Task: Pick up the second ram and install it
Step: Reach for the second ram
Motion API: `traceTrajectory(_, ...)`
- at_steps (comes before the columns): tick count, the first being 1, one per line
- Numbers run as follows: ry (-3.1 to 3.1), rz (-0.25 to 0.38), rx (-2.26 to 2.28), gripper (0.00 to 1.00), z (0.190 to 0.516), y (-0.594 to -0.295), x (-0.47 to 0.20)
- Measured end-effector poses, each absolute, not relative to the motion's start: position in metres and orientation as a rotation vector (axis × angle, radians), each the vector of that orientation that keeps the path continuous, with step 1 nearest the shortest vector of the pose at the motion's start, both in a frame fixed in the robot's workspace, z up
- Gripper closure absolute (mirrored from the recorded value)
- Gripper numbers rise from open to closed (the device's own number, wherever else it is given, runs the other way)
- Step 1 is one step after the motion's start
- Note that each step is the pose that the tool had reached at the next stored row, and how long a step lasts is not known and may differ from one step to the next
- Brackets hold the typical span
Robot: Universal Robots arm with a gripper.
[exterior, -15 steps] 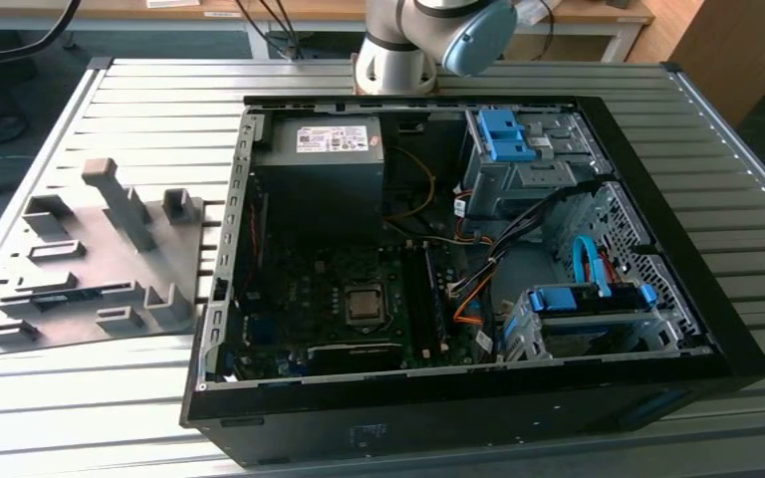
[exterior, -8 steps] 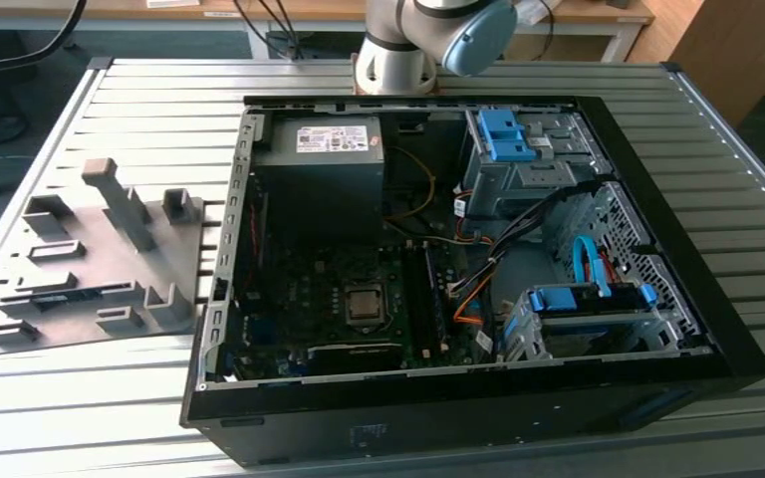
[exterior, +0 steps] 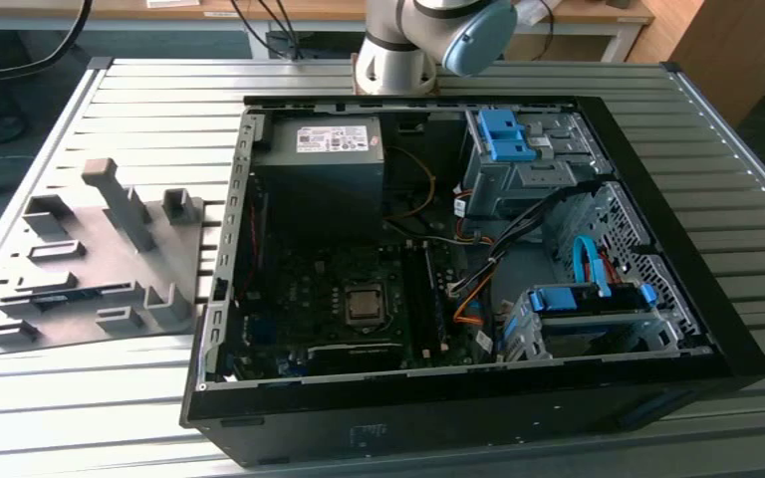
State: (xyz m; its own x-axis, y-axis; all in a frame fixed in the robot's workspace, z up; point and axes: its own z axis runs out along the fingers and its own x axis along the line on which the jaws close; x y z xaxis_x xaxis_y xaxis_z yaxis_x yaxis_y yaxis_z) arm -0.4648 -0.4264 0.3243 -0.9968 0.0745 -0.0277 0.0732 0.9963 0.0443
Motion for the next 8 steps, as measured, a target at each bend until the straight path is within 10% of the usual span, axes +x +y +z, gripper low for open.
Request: traceTrajectory(8,3.109,0.067,0.115,0.9,0.3168,-0.4264,-0.4648)
